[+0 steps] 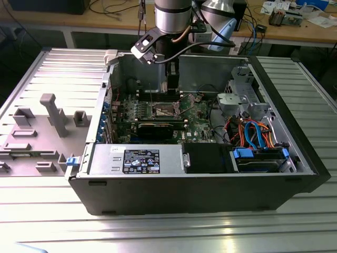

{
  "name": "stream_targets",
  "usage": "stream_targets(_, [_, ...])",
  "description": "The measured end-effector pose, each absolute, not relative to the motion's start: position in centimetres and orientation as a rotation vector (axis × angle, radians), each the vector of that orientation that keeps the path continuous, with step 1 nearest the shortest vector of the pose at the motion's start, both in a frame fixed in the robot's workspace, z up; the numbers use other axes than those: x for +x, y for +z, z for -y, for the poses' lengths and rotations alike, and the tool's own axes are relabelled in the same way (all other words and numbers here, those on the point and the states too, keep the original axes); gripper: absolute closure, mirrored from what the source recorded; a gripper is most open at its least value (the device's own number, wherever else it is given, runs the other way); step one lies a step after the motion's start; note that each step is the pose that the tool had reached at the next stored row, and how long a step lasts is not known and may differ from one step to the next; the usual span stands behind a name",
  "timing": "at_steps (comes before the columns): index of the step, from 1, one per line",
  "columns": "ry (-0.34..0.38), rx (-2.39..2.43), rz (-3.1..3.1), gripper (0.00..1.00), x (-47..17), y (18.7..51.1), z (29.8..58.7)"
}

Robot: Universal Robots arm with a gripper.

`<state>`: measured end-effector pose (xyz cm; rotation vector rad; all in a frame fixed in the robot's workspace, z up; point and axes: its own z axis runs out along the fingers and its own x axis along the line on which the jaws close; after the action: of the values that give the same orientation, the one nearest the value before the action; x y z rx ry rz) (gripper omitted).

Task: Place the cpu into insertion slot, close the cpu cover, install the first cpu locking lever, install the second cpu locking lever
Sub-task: 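Place the cpu into insertion slot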

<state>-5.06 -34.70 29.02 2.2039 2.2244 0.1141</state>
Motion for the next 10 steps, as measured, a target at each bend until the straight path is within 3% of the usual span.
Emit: stream_targets(10, [0.117, 2.205, -2.225, 0.46, -5.1, 28.0, 34.7])
